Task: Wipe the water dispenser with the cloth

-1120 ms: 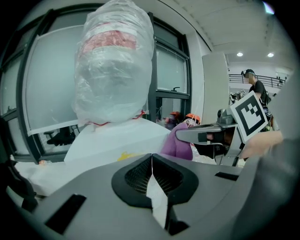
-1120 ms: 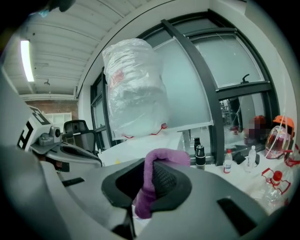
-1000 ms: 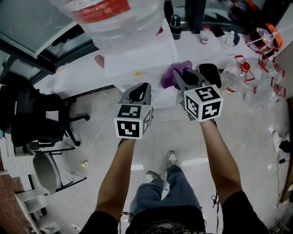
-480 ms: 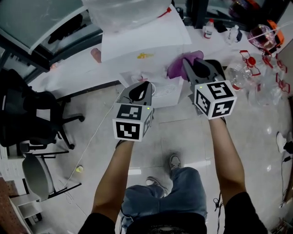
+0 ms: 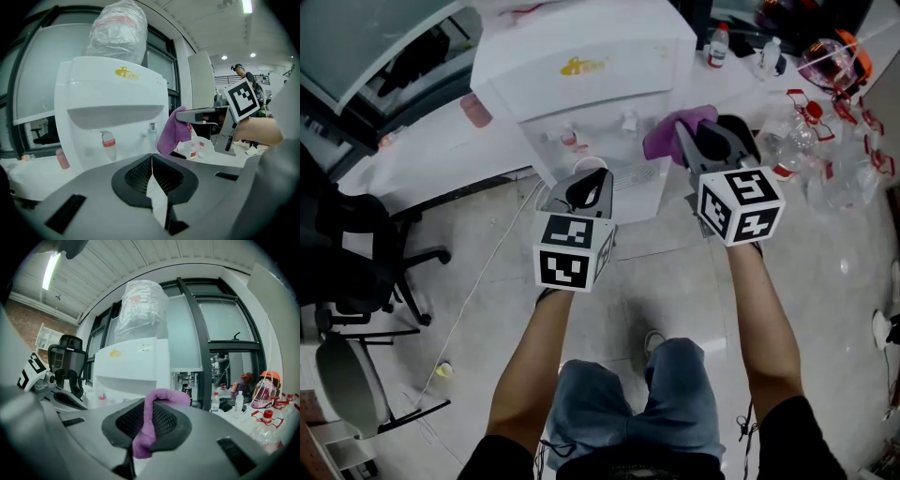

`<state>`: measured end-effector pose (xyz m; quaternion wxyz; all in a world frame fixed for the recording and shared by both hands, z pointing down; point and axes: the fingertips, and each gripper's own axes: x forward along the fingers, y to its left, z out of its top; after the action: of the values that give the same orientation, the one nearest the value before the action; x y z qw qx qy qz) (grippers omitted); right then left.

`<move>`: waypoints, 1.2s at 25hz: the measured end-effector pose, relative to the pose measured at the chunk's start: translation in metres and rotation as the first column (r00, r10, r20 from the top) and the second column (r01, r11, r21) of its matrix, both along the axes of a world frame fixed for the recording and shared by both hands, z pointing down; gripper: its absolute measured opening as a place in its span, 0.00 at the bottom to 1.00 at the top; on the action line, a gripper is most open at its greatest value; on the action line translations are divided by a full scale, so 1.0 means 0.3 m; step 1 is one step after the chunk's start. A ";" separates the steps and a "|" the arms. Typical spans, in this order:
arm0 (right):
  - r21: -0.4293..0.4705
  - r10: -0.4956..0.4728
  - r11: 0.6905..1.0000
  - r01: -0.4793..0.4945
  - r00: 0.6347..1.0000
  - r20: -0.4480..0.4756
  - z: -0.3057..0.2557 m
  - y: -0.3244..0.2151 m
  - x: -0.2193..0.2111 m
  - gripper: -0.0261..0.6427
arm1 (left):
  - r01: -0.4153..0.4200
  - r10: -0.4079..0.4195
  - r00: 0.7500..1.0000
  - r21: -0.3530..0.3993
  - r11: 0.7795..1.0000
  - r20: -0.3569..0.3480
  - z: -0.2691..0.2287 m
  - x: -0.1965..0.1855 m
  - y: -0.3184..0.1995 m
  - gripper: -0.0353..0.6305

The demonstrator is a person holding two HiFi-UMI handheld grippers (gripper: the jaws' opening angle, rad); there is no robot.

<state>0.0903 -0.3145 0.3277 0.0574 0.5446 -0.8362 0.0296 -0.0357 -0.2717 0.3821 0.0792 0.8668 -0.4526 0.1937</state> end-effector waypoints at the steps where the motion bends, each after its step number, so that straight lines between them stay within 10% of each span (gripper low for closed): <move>1: 0.005 0.002 1.000 -0.002 1.000 -0.004 0.026 -0.002 -0.002 0.09 | -0.004 0.004 1.000 0.009 1.000 -0.003 0.023 -0.002 -0.001 0.09; 30: 0.031 0.036 0.999 -0.036 0.999 0.001 0.497 -0.038 -0.047 0.09 | 0.038 -0.036 0.999 0.160 0.986 -0.017 0.351 -0.184 -0.051 0.09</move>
<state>0.0763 -0.3258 0.4769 0.0485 0.5602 -0.8267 0.0178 -0.0909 -0.2870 0.4873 0.0162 0.8633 -0.4820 0.1490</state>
